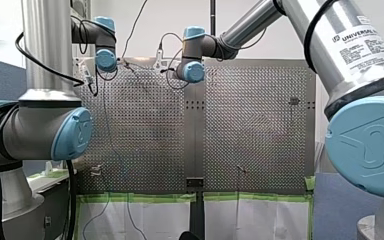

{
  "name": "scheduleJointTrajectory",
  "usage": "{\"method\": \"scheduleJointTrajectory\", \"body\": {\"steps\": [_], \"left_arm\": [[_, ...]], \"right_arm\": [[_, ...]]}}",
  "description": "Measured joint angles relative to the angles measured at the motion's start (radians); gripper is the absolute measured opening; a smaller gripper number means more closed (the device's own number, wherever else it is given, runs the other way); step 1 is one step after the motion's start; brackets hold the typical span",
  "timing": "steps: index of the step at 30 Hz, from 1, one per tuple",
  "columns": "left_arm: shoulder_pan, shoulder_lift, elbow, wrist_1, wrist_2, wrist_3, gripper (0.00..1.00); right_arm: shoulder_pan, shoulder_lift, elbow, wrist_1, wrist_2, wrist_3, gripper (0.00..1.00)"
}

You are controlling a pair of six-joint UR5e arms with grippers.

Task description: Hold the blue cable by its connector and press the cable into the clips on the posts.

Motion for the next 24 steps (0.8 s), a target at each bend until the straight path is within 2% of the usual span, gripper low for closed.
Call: {"method": "scheduleJointTrajectory", "body": {"steps": [13,24], "left_arm": [[0.030,-0.040,0.023,0.002,0.039,-0.005,0.00],[0.049,-0.044,0.030,0.003,0.068,-0.006,0.00]], "right_arm": [[-0.010,0.005,-0.012,0.007,0.004,0.004,0.00],[-0.023,0.005,-0.013,0.007,0.004,0.008,0.00]]}}
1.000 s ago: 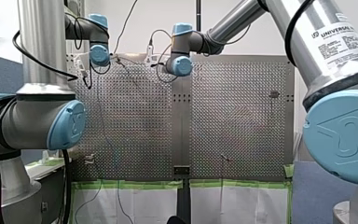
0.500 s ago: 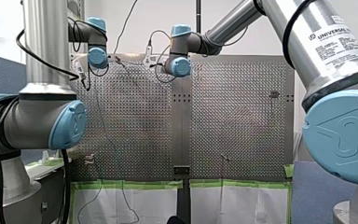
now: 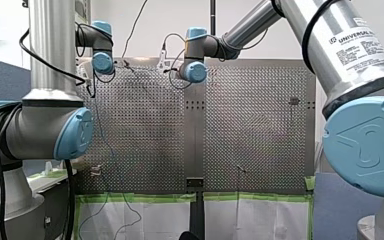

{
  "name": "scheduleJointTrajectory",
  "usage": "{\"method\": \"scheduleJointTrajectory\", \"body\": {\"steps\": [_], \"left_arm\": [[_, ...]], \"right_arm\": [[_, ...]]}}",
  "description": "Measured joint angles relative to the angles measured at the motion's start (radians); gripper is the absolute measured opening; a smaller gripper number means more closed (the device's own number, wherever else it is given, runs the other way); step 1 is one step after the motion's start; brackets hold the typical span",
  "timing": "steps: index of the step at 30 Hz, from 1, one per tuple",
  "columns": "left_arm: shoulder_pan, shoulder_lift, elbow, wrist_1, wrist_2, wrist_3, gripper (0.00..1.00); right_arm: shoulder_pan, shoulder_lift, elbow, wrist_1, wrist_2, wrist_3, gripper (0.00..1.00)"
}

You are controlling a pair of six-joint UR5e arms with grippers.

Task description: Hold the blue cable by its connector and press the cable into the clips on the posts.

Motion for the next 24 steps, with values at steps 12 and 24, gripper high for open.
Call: {"method": "scheduleJointTrajectory", "body": {"steps": [12,24], "left_arm": [[0.015,0.000,0.022,0.001,0.033,-0.021,0.00],[0.020,-0.043,0.066,-0.007,0.050,-0.027,0.00]], "right_arm": [[-0.002,0.000,-0.028,0.003,-0.005,-0.001,0.00],[-0.026,0.001,-0.065,0.009,-0.007,0.001,0.00]]}}
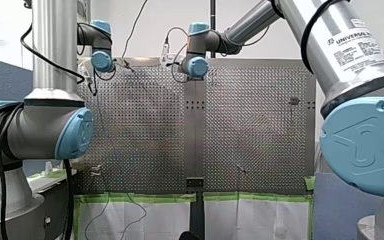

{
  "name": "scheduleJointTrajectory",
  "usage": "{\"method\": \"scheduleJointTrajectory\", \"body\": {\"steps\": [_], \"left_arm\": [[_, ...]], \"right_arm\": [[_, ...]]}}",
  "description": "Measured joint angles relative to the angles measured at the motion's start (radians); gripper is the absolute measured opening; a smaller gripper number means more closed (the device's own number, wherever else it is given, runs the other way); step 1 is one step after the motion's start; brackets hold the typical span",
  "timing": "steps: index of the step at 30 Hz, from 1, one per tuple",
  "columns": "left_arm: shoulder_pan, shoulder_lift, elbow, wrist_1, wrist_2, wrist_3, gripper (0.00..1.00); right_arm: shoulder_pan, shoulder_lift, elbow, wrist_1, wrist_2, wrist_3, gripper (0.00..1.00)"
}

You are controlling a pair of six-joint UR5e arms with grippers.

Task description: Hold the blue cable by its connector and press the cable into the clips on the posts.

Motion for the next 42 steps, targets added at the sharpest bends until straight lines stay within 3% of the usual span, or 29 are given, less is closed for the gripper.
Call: {"method": "scheduleJointTrajectory", "body": {"steps": [15,22,34,42], "left_arm": [[0.000,-0.038,0.083,-0.005,0.016,-0.012,0.00],[-0.002,-0.060,0.106,-0.018,0.017,-0.017,0.00],[-0.002,-0.104,0.110,-0.015,0.037,-0.008,0.00],[0.000,-0.110,0.111,-0.016,0.045,-0.011,0.00]], "right_arm": [[-0.052,0.003,-0.029,0.000,-0.020,0.003,0.00],[-0.075,0.007,-0.043,0.001,-0.031,0.014,0.00],[-0.083,0.059,-0.082,0.032,-0.040,0.021,0.00],[-0.084,0.066,-0.089,0.037,-0.044,0.021,0.00]]}}
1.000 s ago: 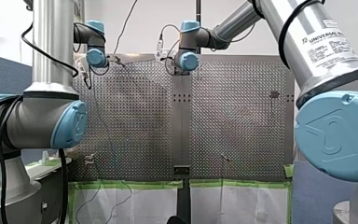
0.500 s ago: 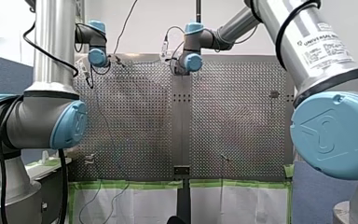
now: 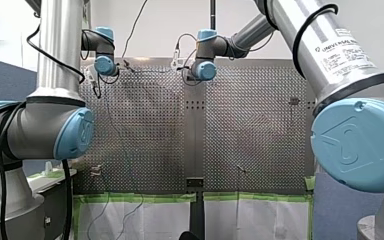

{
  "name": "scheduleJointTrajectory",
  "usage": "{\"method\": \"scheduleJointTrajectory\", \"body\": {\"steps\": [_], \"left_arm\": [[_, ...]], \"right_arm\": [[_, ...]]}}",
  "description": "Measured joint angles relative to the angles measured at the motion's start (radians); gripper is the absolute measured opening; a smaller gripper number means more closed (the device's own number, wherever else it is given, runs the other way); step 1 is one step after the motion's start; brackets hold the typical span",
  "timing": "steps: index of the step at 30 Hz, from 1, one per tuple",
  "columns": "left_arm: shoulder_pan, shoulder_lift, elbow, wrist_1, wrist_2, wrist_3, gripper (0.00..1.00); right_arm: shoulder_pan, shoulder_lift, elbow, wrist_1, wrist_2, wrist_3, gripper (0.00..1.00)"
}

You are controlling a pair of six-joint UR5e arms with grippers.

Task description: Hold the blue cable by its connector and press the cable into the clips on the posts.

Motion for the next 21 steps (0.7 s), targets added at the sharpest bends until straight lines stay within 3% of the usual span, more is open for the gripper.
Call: {"method": "scheduleJointTrajectory", "body": {"steps": [2,3,4,5,7,8,9,10,11,12,13,21], "left_arm": [[0.000,0.000,0.000,-0.002,0.000,-0.001,0.00],[0.000,0.000,0.000,-0.002,0.000,-0.001,0.05],[0.000,0.000,0.000,-0.003,0.000,0.000,0.22],[0.000,0.000,0.000,-0.004,0.000,0.001,0.22],[0.001,0.000,0.000,-0.005,-0.001,0.003,0.44],[0.001,0.000,0.000,-0.006,0.000,0.004,0.44],[0.001,0.000,0.000,-0.007,0.000,0.005,0.65],[0.001,0.000,0.000,-0.008,0.000,0.006,0.78],[0.001,0.000,0.000,-0.012,0.000,0.008,0.78],[0.001,0.000,0.000,-0.015,0.000,0.010,0.96],[0.001,0.000,0.000,-0.019,0.000,0.013,1.00],[0.000,0.000,0.000,-0.077,-0.038,0.069,1.00]], "right_arm": [[0.000,0.000,0.000,0.001,-0.001,0.000,0.00],[0.000,0.000,0.000,0.001,-0.001,0.000,0.00],[0.000,0.000,0.000,0.001,-0.001,0.000,0.00],[0.001,0.000,0.000,0.002,-0.001,0.000,0.00],[0.001,0.000,0.000,0.003,-0.002,0.000,0.00],[0.001,0.000,0.000,0.004,-0.002,0.000,0.00],[0.001,0.000,0.000,0.005,-0.002,0.000,0.00],[0.001,0.000,0.000,0.005,-0.002,0.000,0.00],[0.001,0.000,0.000,0.006,-0.002,0.000,0.00],[0.001,0.000,0.000,0.006,-0.002,0.000,0.00],[0.001,0.000,0.000,0.007,-0.002,0.000,0.00],[0.001,0.000,0.000,0.011,-0.002,0.000,0.00]]}}
